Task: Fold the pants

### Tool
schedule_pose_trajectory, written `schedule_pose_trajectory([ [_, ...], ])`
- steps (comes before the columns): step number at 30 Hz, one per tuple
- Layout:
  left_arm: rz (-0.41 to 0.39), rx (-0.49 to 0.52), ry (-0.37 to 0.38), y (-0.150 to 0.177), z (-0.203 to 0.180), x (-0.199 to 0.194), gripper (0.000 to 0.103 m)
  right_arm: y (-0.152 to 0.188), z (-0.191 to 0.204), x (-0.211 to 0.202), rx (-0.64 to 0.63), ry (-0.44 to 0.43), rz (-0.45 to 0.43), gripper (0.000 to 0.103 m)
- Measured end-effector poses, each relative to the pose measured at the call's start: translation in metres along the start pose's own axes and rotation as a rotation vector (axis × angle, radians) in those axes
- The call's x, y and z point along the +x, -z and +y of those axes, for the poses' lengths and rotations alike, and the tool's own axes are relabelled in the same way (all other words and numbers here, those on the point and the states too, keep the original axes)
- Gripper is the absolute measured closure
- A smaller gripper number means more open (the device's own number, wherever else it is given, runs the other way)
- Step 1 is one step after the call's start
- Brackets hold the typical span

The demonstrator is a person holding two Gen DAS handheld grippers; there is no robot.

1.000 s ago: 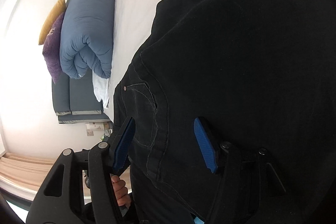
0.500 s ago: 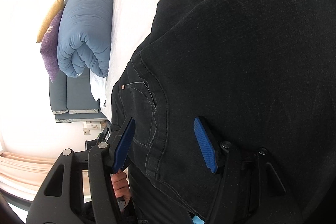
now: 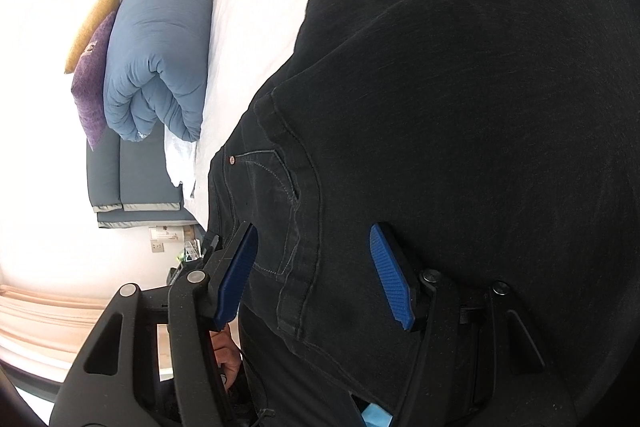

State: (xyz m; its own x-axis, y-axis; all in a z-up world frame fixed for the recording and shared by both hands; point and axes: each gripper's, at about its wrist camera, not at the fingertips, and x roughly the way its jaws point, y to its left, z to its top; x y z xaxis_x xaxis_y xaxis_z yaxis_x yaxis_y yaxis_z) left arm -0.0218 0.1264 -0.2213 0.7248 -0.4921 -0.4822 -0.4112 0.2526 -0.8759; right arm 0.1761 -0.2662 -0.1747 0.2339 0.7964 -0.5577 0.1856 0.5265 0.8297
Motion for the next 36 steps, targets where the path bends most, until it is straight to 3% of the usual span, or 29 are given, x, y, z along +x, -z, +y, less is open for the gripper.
schedule_pose_trajectory([
  [6, -0.008, 0.094, -0.002, 0.007, -0.033, -0.004, 0.085, -0.011, 0.039, 0.019, -0.064, -0.066, 0.057, 0.044],
  [9, -0.011, 0.159, -0.012, 0.012, -0.051, -0.006, 0.085, -0.027, 0.053, 0.033, -0.087, -0.057, 0.072, 0.044],
  [12, -0.014, 0.221, -0.021, 0.019, -0.069, -0.006, 0.085, -0.041, 0.041, 0.056, -0.040, 0.042, 0.119, 0.044],
  [15, -0.018, 0.296, -0.035, 0.027, -0.087, -0.005, 0.085, -0.046, 0.029, 0.065, -0.020, 0.000, 0.118, 0.045],
  [20, -0.014, 0.373, -0.039, 0.038, -0.113, 0.002, 0.085, -0.040, 0.039, 0.068, -0.100, 0.058, 0.090, 0.045],
  [26, -0.015, 0.476, -0.059, 0.047, -0.144, 0.011, 0.085, -0.041, 0.035, 0.068, -0.103, 0.001, 0.084, 0.044],
  [30, -0.007, 0.617, -0.082, 0.075, -0.173, 0.017, 0.085, -0.043, 0.038, 0.047, -0.058, -0.033, 0.072, 0.042],
  [36, 0.046, 0.922, -0.137, 0.144, -0.227, 0.059, 0.085, -0.048, 0.067, -0.022, -0.156, -0.170, 0.028, 0.042],
])
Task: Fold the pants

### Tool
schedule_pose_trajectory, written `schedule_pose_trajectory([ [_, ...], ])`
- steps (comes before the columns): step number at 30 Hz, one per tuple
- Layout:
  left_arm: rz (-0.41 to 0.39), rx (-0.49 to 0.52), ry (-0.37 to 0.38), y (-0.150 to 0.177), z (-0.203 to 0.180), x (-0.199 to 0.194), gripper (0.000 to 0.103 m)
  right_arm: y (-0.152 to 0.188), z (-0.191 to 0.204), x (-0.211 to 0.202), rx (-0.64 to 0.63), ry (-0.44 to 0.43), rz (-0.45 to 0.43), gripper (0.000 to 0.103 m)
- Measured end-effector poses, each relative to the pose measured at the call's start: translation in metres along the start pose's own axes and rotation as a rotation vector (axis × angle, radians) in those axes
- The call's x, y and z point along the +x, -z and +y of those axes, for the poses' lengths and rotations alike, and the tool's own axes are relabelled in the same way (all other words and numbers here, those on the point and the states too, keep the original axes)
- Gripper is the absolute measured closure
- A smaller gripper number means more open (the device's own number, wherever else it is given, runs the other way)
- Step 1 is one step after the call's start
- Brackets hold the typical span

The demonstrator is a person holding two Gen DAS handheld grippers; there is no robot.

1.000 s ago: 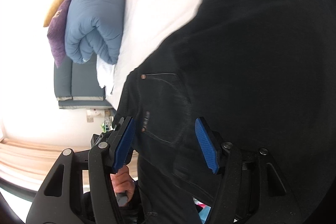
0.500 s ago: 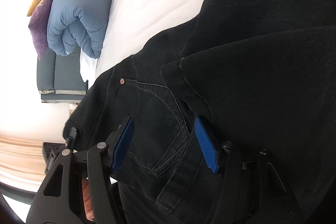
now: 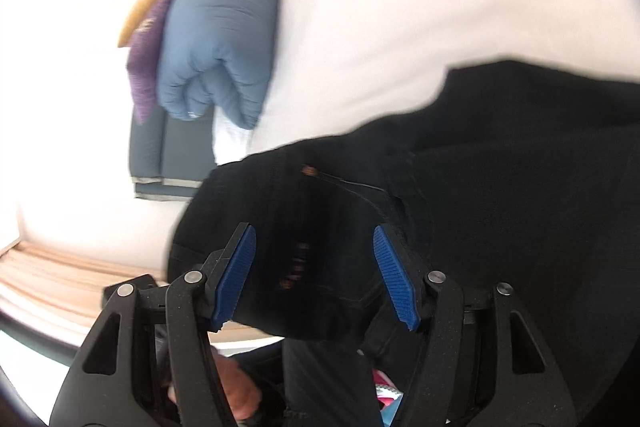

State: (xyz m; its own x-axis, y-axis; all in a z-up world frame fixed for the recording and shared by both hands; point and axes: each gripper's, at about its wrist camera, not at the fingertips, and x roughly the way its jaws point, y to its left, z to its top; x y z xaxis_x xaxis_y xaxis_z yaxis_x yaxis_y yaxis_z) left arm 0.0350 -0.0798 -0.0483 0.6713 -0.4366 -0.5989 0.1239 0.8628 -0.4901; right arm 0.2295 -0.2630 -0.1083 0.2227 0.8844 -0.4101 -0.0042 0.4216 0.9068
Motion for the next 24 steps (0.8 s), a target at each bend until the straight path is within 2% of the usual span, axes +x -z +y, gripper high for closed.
schedule_pose_trajectory([
  [2, 0.024, 0.088, -0.007, 0.010, -0.025, 0.012, 0.085, -0.002, 0.012, -0.020, -0.024, -0.033, -0.019, 0.041],
  [3, 0.033, 0.134, -0.014, 0.015, -0.037, 0.017, 0.085, -0.004, 0.015, -0.033, -0.033, -0.045, -0.027, 0.036],
  [8, 0.107, 0.286, -0.017, 0.046, -0.077, 0.046, 0.085, 0.008, 0.030, -0.059, -0.130, 0.011, -0.012, 0.028],
  [13, 0.156, 0.417, -0.014, 0.067, -0.109, 0.065, 0.085, 0.030, 0.011, -0.071, -0.144, 0.112, 0.029, 0.027],
  [18, 0.203, 0.543, -0.013, 0.090, -0.132, 0.077, 0.085, 0.042, -0.017, -0.077, -0.113, 0.139, -0.023, 0.028],
  [19, 0.209, 0.559, -0.013, 0.094, -0.136, 0.077, 0.085, 0.042, -0.019, -0.077, -0.120, 0.171, -0.027, 0.032],
  [21, 0.214, 0.583, -0.019, 0.096, -0.142, 0.081, 0.085, 0.045, -0.023, -0.081, -0.145, 0.250, -0.024, 0.058],
  [23, 0.223, 0.591, -0.011, 0.097, -0.144, 0.084, 0.085, 0.049, -0.032, -0.091, -0.146, 0.313, -0.033, 0.077],
  [24, 0.228, 0.603, -0.008, 0.097, -0.147, 0.086, 0.086, 0.050, -0.037, -0.096, -0.142, 0.320, -0.043, 0.082],
])
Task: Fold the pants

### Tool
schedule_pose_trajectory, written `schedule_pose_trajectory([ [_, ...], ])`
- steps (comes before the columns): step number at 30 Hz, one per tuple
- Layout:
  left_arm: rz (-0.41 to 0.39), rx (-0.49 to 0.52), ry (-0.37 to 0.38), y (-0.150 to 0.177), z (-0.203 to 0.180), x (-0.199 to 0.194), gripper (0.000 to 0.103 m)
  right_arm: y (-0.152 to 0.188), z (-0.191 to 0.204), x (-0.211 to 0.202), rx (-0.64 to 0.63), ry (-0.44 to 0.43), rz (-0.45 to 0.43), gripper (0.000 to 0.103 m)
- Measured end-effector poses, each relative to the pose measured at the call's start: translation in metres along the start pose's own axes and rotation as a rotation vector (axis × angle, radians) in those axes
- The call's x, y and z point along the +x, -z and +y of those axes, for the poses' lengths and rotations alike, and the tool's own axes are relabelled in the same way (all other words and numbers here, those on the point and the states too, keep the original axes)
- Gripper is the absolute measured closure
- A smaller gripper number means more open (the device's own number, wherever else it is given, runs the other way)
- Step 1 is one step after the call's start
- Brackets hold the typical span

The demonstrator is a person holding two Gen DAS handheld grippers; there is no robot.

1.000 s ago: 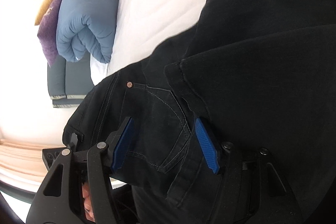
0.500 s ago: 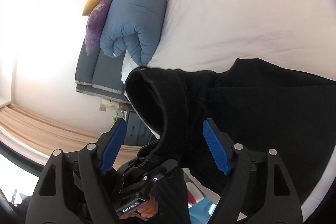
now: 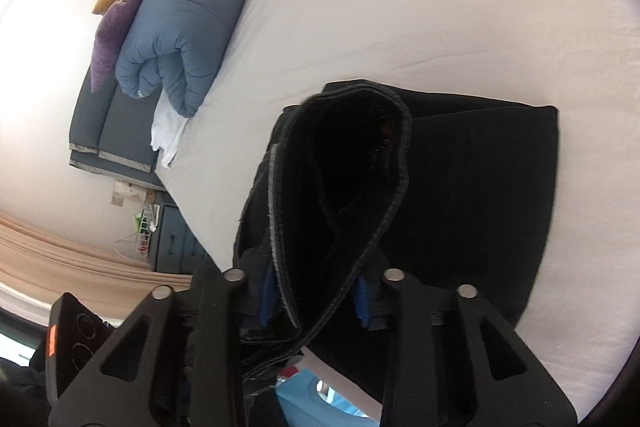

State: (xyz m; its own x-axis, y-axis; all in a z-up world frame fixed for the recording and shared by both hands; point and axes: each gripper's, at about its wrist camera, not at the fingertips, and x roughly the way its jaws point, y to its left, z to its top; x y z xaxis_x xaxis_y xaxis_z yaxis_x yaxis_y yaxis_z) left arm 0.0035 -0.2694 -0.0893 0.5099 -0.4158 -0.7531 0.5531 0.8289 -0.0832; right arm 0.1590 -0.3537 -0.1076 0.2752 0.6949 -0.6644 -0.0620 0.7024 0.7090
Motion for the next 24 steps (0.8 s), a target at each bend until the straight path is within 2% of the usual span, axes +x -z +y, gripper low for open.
schedule_pose_trajectory([
  [2, 0.007, 0.025, 0.007, -0.002, -0.008, 0.002, 0.086, 0.005, -0.010, -0.007, 0.000, 0.009, -0.027, 0.087],
  [5, 0.010, 0.062, 0.014, -0.002, -0.009, 0.005, 0.086, 0.014, -0.019, -0.018, -0.012, 0.044, -0.064, 0.088],
  [10, 0.016, 0.101, 0.030, -0.001, -0.004, 0.007, 0.086, 0.021, -0.052, -0.035, 0.024, 0.008, -0.107, 0.088],
  [16, 0.102, 0.120, 0.035, 0.018, 0.004, 0.039, 0.084, 0.034, -0.110, -0.028, 0.098, -0.011, -0.098, 0.088],
  [18, 0.124, 0.117, 0.049, 0.023, 0.008, 0.047, 0.081, 0.041, -0.127, -0.022, 0.125, -0.013, -0.104, 0.086],
  [21, 0.115, 0.135, 0.066, 0.025, 0.009, 0.046, 0.075, 0.048, -0.143, -0.021, 0.154, -0.047, -0.134, 0.086],
  [23, 0.118, 0.129, 0.088, 0.026, 0.013, 0.047, 0.057, 0.050, -0.149, -0.020, 0.159, -0.054, -0.134, 0.086],
  [24, 0.120, 0.115, 0.103, 0.027, 0.017, 0.045, 0.052, 0.050, -0.152, -0.020, 0.164, -0.061, -0.127, 0.086],
])
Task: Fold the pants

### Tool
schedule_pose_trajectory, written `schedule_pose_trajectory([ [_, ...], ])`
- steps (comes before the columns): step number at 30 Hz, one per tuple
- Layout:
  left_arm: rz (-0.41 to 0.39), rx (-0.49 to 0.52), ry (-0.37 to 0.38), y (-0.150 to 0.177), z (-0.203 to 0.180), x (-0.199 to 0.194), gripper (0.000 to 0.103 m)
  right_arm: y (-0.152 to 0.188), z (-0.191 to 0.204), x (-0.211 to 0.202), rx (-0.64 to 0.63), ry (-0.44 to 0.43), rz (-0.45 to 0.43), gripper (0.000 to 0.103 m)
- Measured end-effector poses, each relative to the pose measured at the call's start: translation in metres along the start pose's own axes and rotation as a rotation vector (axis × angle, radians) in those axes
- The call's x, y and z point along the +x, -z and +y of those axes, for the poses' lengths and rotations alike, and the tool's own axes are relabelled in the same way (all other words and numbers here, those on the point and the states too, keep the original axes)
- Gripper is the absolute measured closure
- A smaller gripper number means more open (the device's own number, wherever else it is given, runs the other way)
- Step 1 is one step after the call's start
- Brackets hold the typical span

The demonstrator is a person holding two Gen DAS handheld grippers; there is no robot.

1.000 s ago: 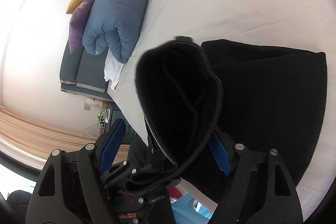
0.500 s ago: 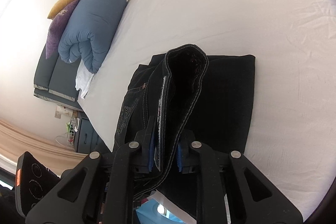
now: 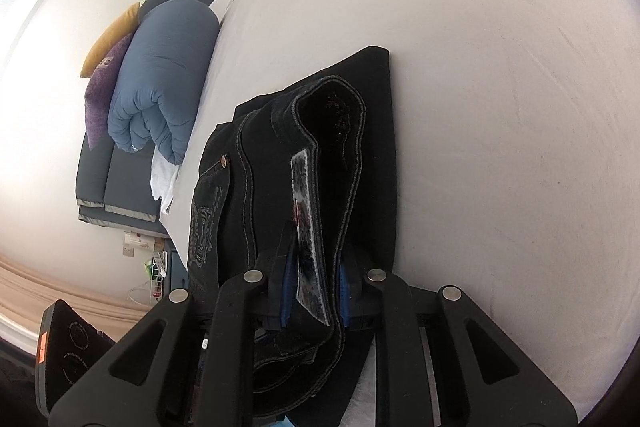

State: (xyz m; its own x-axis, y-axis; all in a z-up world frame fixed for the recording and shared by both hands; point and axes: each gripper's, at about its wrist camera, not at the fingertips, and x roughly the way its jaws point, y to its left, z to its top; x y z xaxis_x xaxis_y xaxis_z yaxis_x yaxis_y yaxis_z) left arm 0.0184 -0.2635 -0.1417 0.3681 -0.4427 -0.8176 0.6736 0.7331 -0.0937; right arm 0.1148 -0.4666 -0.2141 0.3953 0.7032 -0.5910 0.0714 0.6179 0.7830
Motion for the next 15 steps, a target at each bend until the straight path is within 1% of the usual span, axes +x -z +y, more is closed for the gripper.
schedule_pose_trajectory([
  [1, -0.003, -0.019, 0.021, 0.002, 0.006, -0.004, 0.043, -0.001, 0.001, 0.002, 0.005, -0.005, 0.008, 0.085],
  [2, -0.010, -0.037, 0.038, 0.006, 0.012, -0.010, 0.035, -0.003, 0.001, 0.002, 0.021, -0.011, 0.016, 0.082],
  [3, -0.021, -0.053, 0.044, 0.008, 0.017, -0.017, 0.031, -0.005, -0.002, -0.001, 0.041, -0.013, 0.022, 0.079],
  [4, -0.036, -0.066, 0.031, 0.009, 0.024, -0.027, 0.024, -0.006, -0.002, -0.005, 0.050, -0.003, 0.015, 0.077],
  [5, -0.050, -0.081, 0.015, 0.011, 0.032, -0.037, 0.021, -0.007, -0.005, -0.014, 0.047, 0.018, -0.005, 0.074],
  [7, -0.068, -0.122, -0.004, 0.016, 0.055, -0.055, 0.021, -0.009, -0.007, -0.035, 0.046, 0.068, -0.060, 0.070],
  [8, -0.071, -0.142, -0.019, 0.017, 0.066, -0.063, 0.021, -0.010, -0.009, -0.046, 0.057, 0.117, -0.093, 0.067],
  [9, -0.081, -0.163, -0.041, 0.017, 0.079, -0.072, 0.021, -0.012, -0.008, -0.057, 0.061, 0.147, -0.116, 0.067],
  [10, -0.097, -0.180, -0.060, 0.017, 0.088, -0.080, 0.021, -0.013, -0.005, -0.064, 0.055, 0.130, -0.129, 0.067],
  [12, -0.114, -0.204, -0.110, 0.013, 0.114, -0.088, 0.021, -0.015, 0.009, -0.071, 0.034, 0.025, -0.134, 0.067],
  [15, -0.106, -0.238, -0.159, -0.001, 0.146, -0.081, 0.024, -0.020, 0.040, -0.061, -0.016, -0.089, -0.100, 0.067],
])
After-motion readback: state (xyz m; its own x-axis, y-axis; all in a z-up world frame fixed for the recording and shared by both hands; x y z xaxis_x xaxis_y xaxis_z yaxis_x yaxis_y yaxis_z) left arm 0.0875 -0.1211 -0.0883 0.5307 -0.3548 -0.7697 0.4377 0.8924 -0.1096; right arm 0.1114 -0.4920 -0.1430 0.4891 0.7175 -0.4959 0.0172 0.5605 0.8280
